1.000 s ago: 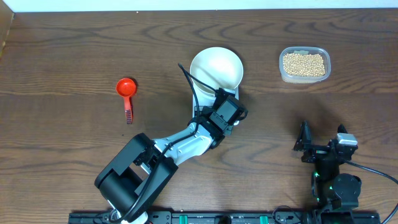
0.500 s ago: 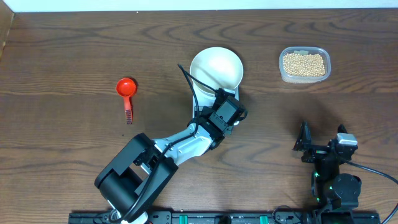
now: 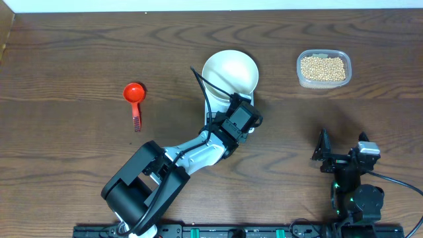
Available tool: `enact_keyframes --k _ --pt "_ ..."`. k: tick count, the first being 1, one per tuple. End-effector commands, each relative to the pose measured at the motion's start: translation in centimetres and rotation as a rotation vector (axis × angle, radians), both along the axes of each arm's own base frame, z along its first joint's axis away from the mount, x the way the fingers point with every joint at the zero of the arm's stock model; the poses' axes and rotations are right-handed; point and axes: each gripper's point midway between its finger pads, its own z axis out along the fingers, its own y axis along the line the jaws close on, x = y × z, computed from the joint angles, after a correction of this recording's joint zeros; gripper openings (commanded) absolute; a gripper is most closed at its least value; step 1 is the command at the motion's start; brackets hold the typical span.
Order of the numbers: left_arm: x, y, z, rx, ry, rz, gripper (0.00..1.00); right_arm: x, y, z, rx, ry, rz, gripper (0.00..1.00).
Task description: Scoop item into bowl and weigh 50g on scale
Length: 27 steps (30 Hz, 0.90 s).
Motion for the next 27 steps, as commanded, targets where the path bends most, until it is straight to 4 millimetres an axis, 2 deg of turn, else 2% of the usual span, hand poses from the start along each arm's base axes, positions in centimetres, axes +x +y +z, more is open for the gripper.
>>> enact_keyframes --k 1,14,27 --pt "-7.7 5.9 -10.1 0.195 0.353 -0.030 0.07 0.0 0.1 0.0 -0.008 -0.002 0.005 0.99" --pt "-8.7 7.4 -10.2 0.261 0.389 -0.017 0.07 0.0 0.1 0.0 -0.008 -0.002 0.004 0.99" --pt "-7.7 6.5 -10.0 0.229 0.353 -0.020 0.07 0.0 0.1 0.0 -0.008 -0.002 0.005 0.99"
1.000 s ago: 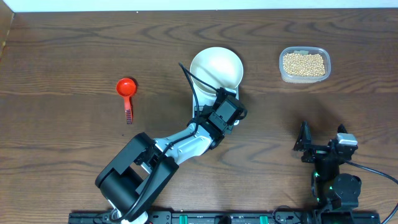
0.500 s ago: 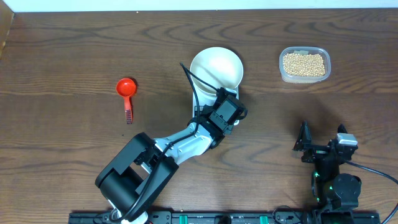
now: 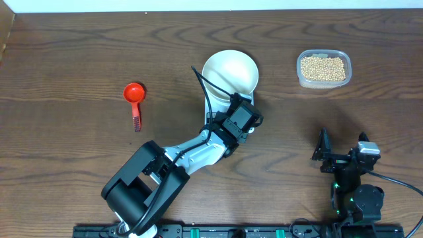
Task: Scoop item into bowl and weigh 50g on scale
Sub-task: 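Lift the left gripper off the scale and swing it left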
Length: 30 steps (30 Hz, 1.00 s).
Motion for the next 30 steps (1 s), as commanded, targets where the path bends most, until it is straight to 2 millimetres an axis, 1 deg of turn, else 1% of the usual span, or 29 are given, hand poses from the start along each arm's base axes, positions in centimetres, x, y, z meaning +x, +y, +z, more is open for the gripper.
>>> enact_keyframes --k 1,4,6,12,20,22,23,25,27,30 --pt "-7.4 6.2 -9.8 0.208 0.332 -0.017 0.07 0.0 0.1 0.0 -0.008 -0.002 0.004 0.99" --pt "-6.8 5.6 -8.7 0.183 0.305 -0.019 0.07 0.0 0.1 0.0 -0.008 -0.002 0.004 0.99" --pt "-6.2 5.1 -7.4 0.155 0.275 -0.020 0.07 0.0 0.1 0.0 -0.008 -0.002 0.004 0.99" --pt "-4.5 3.5 -2.1 0.050 0.159 -0.026 0.07 0.0 0.1 0.0 -0.008 -0.002 0.004 0.99" --pt "-3.7 2.7 4.4 -0.056 0.043 -0.032 0.07 0.0 0.1 0.0 -0.008 -0.002 0.004 0.99" --pt "-3.5 2.5 6.6 -0.098 -0.002 -0.034 0.07 0.0 0.1 0.0 -0.008 -0.002 0.004 0.99" --pt "-3.4 2.5 8.4 -0.132 -0.040 -0.035 0.07 0.0 0.1 0.0 -0.008 -0.002 0.004 0.99" --pt "-3.2 2.6 11.0 -0.181 -0.096 -0.031 0.07 0.0 0.1 0.0 -0.008 -0.002 0.004 0.99" --pt "-2.9 3.1 13.6 -0.227 -0.151 -0.019 0.07 0.0 0.1 0.0 -0.008 -0.002 0.004 0.99" --pt "-2.4 4.6 16.9 -0.277 -0.235 0.022 0.07 0.0 0.1 0.0 -0.008 -0.002 0.004 0.99"
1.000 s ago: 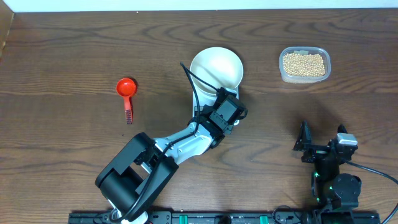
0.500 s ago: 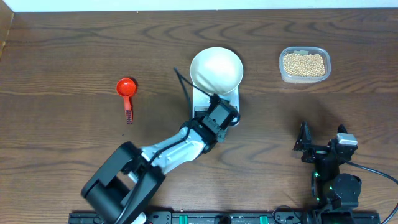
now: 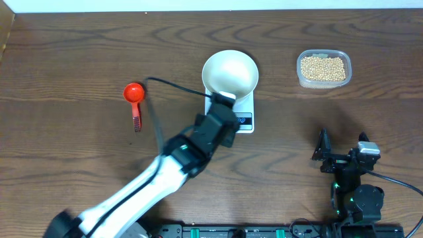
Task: Scoop item into bowl and weigh 50g on scale
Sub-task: 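Lift the left gripper off the scale and swing it left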
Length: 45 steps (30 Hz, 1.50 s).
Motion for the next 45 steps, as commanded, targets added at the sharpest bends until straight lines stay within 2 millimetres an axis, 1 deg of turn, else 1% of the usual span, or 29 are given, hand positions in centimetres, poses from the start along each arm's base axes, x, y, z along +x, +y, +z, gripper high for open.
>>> enact_keyframes --k 1,3,4,6,7,12,14,16,18,21,24,28,30,33,37,42,45 --pt "1.0 2.7 4.5 -0.055 -0.113 0.084 0.07 0.0 0.1 0.0 -0.008 -0.002 0.004 0.99" --pt "1.7 4.8 6.1 -0.049 -0.170 0.162 0.07 0.0 0.1 0.0 -0.008 -0.002 0.005 0.99" --pt "2.4 7.1 7.3 -0.029 -0.219 0.249 0.07 0.0 0.1 0.0 -0.008 -0.002 0.004 0.99" --pt "2.9 9.3 8.1 0.001 -0.259 0.339 0.07 0.0 0.1 0.0 -0.007 -0.002 0.005 0.99" --pt "3.4 11.5 8.5 0.039 -0.290 0.430 0.07 0.0 0.1 0.0 -0.008 -0.002 0.005 0.99" --pt "4.1 17.9 9.8 0.085 -0.372 0.730 0.07 0.0 0.1 0.0 -0.008 -0.002 0.004 0.99" --pt "4.4 20.5 10.5 0.054 -0.408 0.855 0.07 0.0 0.1 0.0 -0.008 -0.002 0.005 0.99" --pt "4.8 22.6 10.9 0.006 -0.434 0.948 0.07 0.0 0.1 0.0 -0.008 -0.002 0.005 0.99" --pt "5.1 25.3 11.3 -0.057 -0.466 1.059 0.07 0.0 0.1 0.0 -0.008 -0.002 0.004 0.99" --pt "4.8 28.9 11.7 -0.160 -0.508 1.212 0.07 0.0 0.1 0.0 -0.008 -0.002 0.004 0.99" --pt "4.9 31.7 12.0 -0.239 -0.528 1.279 0.07 0.0 0.1 0.0 -0.008 -0.002 0.004 0.99" --pt "5.6 33.3 12.2 -0.287 -0.542 1.286 0.07 0.0 0.1 0.0 -0.008 -0.002 0.005 0.99" --pt "6.1 33.7 12.0 -0.303 -0.550 1.296 0.07 0.0 0.1 0.0 -0.008 -0.002 0.004 0.99" --pt "7.1 33.8 11.5 -0.335 -0.560 1.307 0.07 0.0 0.1 0.0 -0.008 -0.002 0.004 0.99" --pt "9.8 32.5 10.6 -0.409 -0.550 1.224 0.07 0.0 0.1 0.0 -0.008 -0.002 0.005 0.99" --pt "12.9 30.9 10.1 -0.496 -0.552 1.118 0.07 0.0 0.1 0.0 -0.008 -0.002 0.005 0.99" --pt "15.1 28.6 9.8 -0.560 -0.496 0.992 0.07 0.0 0.1 0.0 -0.008 -0.002 0.004 0.99"
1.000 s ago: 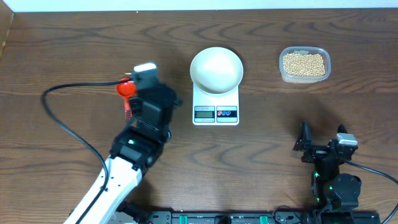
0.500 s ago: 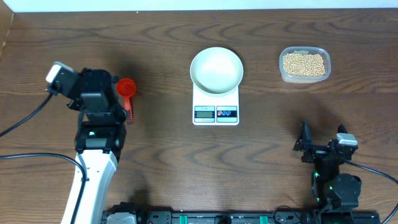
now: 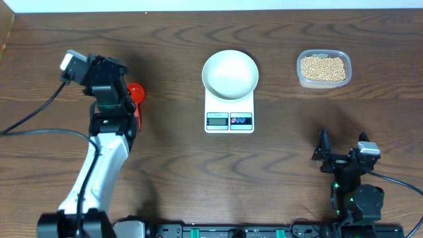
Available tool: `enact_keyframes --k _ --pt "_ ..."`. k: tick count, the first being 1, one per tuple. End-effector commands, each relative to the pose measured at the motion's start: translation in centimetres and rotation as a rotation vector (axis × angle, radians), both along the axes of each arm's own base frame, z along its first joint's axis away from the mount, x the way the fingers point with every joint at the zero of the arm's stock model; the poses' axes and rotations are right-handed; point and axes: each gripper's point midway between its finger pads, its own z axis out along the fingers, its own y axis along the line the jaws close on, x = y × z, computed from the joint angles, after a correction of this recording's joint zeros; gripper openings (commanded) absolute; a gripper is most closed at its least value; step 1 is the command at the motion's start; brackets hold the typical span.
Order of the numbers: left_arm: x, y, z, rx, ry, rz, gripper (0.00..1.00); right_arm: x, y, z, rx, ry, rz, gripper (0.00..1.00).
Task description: Scoop item into bowl and weigh 50g on scale
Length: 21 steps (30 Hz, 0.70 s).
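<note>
A white bowl [image 3: 229,71] stands empty on a white digital scale [image 3: 229,119] at the table's middle. At the back right is a clear tub of yellow beans [image 3: 323,69]. A red scoop [image 3: 137,94] lies at the left, its handle pointing toward the front. My left gripper [image 3: 124,99] hangs right over the scoop's left side and hides part of it; its fingers are hidden under the wrist. My right gripper [image 3: 322,151] rests low at the front right with its fingers together and holds nothing.
The left arm's black cable [image 3: 39,125] trails across the table's left side. A dark rail [image 3: 225,231] runs along the front edge.
My left arm has swung from the scale's front edge over to the far left and now sits above the red scoop. The scale and bowl are fully uncovered. The right arm is unchanged.
For the first two moments my left gripper sat on the scale's front, just below the bowl. Then it was drawn back a little, with the scale's display showing. Now it is over the red scoop at the left. Bowl, beans and right arm stayed put.
</note>
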Motion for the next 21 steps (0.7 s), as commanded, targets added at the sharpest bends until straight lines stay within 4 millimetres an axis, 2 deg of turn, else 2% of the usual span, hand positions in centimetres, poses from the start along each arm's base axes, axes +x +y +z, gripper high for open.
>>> enact_keyframes --k 1,5,10,15,18,21 --pt "3.1 -3.7 0.2 -0.063 -0.015 -0.230 0.07 0.0 0.1 0.0 -0.008 -0.002 0.004 0.99" --pt "4.7 -8.8 0.1 -0.062 0.029 -0.466 0.07 0.0 0.1 0.0 -0.008 -0.002 0.004 0.99" --pt "3.9 -15.6 -1.0 0.038 0.154 -0.666 0.07 0.0 0.1 0.0 -0.008 -0.002 0.004 0.99" --pt "0.5 -22.7 -3.6 0.127 0.317 -0.864 0.07 0.0 0.1 0.0 -0.008 -0.002 0.004 1.00" --pt "-2.2 -25.4 -5.7 0.154 0.427 -0.952 0.07 0.0 0.1 0.0 -0.008 -0.002 0.004 0.99" --pt "-4.6 -27.1 -7.2 0.211 0.519 -1.033 0.07 0.0 0.1 0.0 -0.008 -0.002 0.004 0.99"
